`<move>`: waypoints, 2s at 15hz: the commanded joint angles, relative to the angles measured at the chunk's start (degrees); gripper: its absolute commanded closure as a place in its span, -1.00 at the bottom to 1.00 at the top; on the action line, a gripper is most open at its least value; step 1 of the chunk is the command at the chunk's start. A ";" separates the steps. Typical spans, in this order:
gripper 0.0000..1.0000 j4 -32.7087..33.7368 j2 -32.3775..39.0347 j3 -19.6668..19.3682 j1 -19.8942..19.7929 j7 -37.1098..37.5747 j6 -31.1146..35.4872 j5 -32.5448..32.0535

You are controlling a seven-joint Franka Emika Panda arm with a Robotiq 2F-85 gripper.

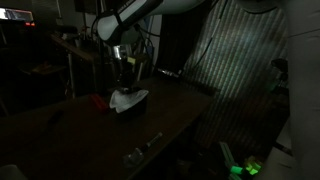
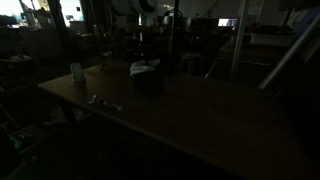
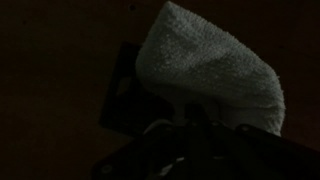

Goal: Pick up the white towel from the table and put it in the small black basket.

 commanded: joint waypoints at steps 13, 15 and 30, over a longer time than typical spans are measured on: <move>1.00 -13.75 -14.48 1.74 2.63 3.83 1.02 1.27; 1.00 -15.08 -14.17 2.26 3.00 4.14 1.35 1.59; 1.00 -15.58 -7.07 3.18 4.30 3.50 4.67 0.43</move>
